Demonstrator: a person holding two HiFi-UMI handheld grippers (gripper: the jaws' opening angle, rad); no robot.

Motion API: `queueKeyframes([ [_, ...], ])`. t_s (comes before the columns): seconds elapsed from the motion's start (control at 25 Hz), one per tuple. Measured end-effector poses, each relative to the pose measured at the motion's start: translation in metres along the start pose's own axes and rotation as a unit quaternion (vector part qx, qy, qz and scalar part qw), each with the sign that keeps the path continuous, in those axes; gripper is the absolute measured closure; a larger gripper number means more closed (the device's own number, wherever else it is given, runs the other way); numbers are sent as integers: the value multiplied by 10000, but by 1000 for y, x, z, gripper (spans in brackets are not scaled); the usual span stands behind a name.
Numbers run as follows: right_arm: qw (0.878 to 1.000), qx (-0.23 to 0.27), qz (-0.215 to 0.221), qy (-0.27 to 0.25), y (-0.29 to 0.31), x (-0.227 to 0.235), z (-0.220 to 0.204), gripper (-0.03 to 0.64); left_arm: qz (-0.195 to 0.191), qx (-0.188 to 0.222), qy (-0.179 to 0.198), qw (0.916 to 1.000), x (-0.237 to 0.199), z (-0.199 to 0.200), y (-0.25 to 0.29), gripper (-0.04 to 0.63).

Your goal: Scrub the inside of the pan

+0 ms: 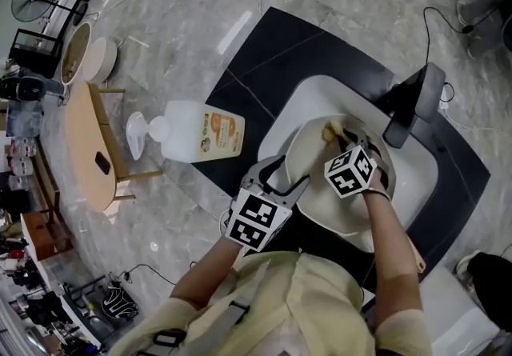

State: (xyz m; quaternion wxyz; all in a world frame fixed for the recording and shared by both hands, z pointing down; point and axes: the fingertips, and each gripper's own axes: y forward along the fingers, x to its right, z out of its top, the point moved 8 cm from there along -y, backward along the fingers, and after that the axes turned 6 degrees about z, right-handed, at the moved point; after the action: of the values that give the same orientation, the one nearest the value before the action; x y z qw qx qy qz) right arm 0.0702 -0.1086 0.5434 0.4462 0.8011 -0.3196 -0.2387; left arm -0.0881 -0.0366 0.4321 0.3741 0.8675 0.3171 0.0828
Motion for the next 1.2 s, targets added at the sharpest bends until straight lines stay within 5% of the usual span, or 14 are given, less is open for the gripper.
queueKeyframes([
  [0.68,9766,-1806,-783,-862,-19,18,-55,538,-46,-65,200,9998,0,0,1,327],
  [0.96,9606,-2399,-558,-1287,-35,13,-75,538,-52,-53,218,9997,-1,-1,1,327],
  [1.2,9429,-2909,61,-1622,-50,4,-84,538,-69,-77,236,9997,1,0,1,327],
])
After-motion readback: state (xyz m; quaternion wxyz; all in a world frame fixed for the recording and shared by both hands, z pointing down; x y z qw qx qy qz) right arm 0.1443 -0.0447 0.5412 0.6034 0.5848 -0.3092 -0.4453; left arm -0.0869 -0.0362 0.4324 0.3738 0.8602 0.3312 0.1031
